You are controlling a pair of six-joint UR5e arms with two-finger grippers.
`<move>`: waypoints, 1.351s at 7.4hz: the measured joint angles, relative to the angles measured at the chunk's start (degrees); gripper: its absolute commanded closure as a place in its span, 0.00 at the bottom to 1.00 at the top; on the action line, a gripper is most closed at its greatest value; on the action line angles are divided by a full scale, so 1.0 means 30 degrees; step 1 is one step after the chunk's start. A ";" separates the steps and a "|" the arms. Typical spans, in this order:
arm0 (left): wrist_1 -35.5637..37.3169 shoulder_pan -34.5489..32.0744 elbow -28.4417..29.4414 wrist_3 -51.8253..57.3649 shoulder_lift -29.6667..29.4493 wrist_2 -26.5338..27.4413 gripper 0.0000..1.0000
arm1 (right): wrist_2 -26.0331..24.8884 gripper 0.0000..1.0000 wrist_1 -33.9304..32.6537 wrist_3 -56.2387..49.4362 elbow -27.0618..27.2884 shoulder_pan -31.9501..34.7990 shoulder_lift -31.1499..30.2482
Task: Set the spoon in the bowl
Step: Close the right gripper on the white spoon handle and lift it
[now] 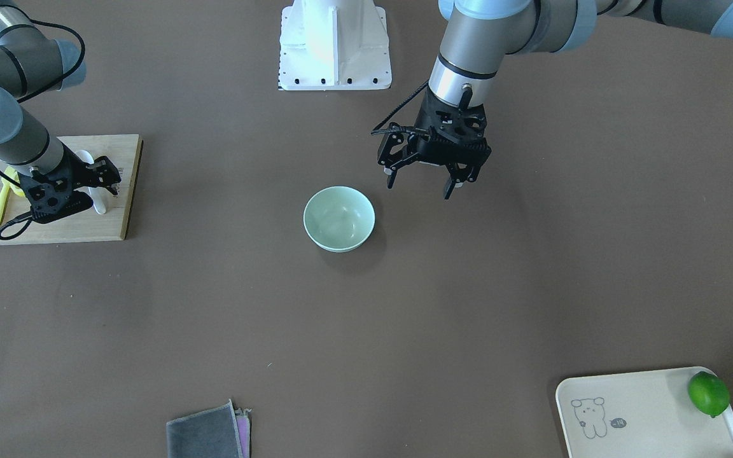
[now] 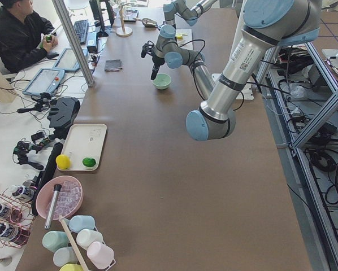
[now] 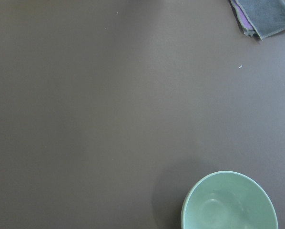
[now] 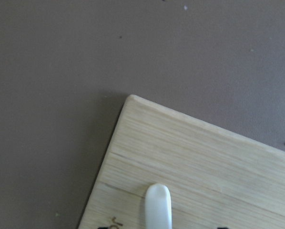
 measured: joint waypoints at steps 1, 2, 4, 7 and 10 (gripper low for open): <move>-0.0101 0.0047 0.0071 0.0003 -0.0002 0.0005 0.02 | -0.0033 0.33 0.0003 0.0067 0.0006 -0.0068 -0.0014; -0.0144 0.0106 0.0105 0.0004 -0.0012 0.0017 0.02 | -0.0057 0.64 -0.0006 0.0091 0.0005 -0.0122 -0.0021; -0.0180 0.0153 0.0130 -0.0014 -0.0030 0.0041 0.02 | -0.0072 1.00 -0.0010 0.0098 0.0011 -0.0165 -0.0025; -0.0387 0.0399 0.0329 -0.0012 -0.0036 0.0103 0.02 | -0.0010 1.00 0.0012 -0.0032 0.0180 -0.0165 0.0116; -0.0398 0.0425 0.0282 0.0067 0.0070 0.0123 0.02 | 0.0041 1.00 -0.0269 0.0700 0.2395 0.0691 0.0550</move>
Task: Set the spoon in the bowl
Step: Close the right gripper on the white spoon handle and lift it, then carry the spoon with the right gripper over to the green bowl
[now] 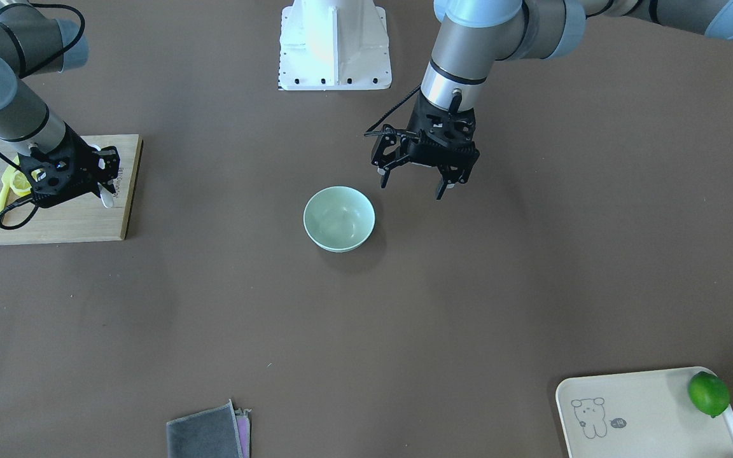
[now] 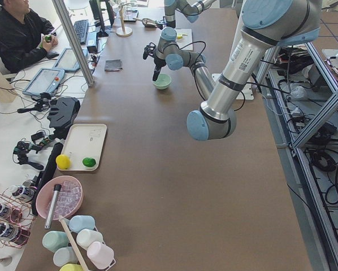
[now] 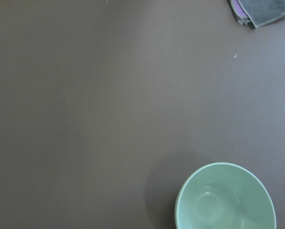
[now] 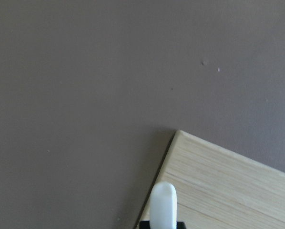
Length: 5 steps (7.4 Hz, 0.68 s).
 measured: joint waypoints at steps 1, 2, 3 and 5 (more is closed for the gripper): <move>0.0013 -0.0048 -0.0043 0.0375 0.0129 0.0012 0.02 | -0.0011 1.00 -0.0089 0.0845 0.0308 0.0436 0.0679; 0.0021 -0.0185 -0.0068 0.1075 0.0401 0.0005 0.02 | -0.0065 1.00 -0.0544 0.1829 0.0348 0.0717 0.1784; 0.0017 -0.0466 -0.0095 0.1812 0.0825 -0.0032 0.02 | -0.0240 1.00 -0.1382 0.2995 0.0241 0.0840 0.3234; -0.0004 -0.1609 -0.0284 0.3596 0.2308 -0.0149 0.02 | -0.0717 1.00 -0.2257 0.5754 -0.0803 0.0719 0.6073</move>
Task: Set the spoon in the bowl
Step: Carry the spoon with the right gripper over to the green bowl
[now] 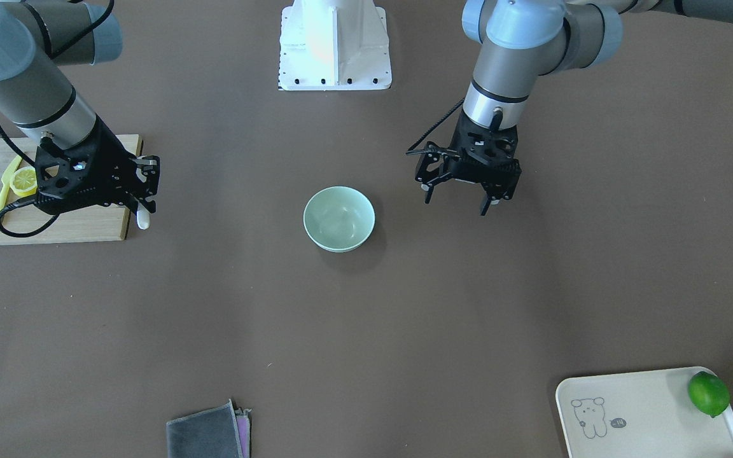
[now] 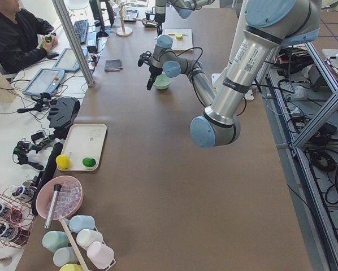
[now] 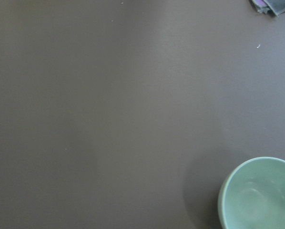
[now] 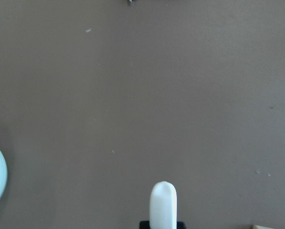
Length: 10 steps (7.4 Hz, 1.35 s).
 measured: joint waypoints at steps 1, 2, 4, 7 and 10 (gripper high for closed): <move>-0.0105 -0.0640 -0.0220 0.1147 0.1010 -0.0037 0.02 | -0.0393 1.00 -0.0064 0.1450 -0.1015 -0.0279 0.1477; -0.0475 -0.1254 -0.0330 0.2206 0.2067 -0.0046 0.02 | -0.1078 1.00 -0.0050 0.3185 -0.2281 -0.0794 0.3053; -0.1345 -0.2153 -0.0262 0.3077 0.3441 -0.0048 0.02 | -0.3063 1.00 0.0262 0.7680 -0.4927 -0.2375 0.6083; -0.1720 -0.2498 -0.0243 0.3220 0.4083 -0.0015 0.02 | -0.4961 1.00 0.1823 1.0684 -0.7506 -0.4406 0.8444; -0.2349 -0.2512 -0.0174 0.3220 0.4504 0.0021 0.02 | -0.6181 1.00 0.2051 1.0416 -0.8270 -0.5611 0.8745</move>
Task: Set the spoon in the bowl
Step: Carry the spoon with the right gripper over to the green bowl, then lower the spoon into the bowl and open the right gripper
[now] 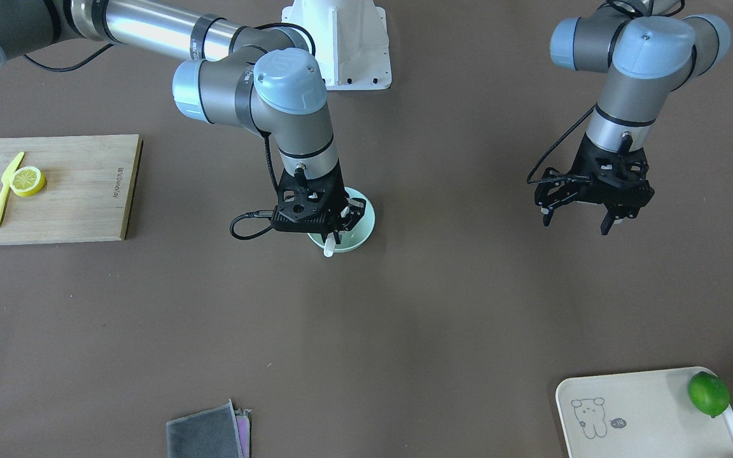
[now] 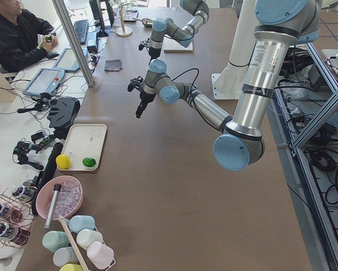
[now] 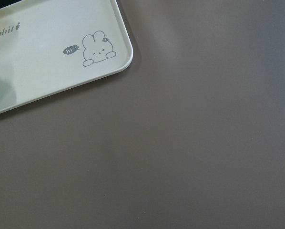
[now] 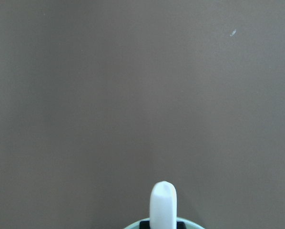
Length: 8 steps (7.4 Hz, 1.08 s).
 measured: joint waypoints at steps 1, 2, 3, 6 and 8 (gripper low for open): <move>-0.0045 0.0011 -0.0010 -0.0036 0.0007 0.0003 0.02 | -0.0330 1.00 0.0063 -0.0015 -0.0077 -0.0295 -0.0129; -0.0059 0.0022 -0.0030 -0.0078 -0.0006 -0.0001 0.02 | -0.0560 1.00 0.0159 -0.0001 -0.0107 -0.0507 -0.0289; -0.0065 0.0022 -0.0051 -0.0099 -0.0016 -0.0014 0.02 | -0.0654 0.86 0.0217 0.0035 -0.0115 -0.0608 -0.0396; -0.0093 0.0025 -0.0082 -0.0093 -0.0023 -0.0024 0.02 | -0.0688 0.00 0.0309 0.0299 -0.0064 -0.0631 -0.0442; -0.0096 0.0026 -0.0178 -0.0016 -0.0070 -0.0051 0.02 | -0.0201 0.00 0.0004 0.0461 0.0400 -0.0322 -0.0384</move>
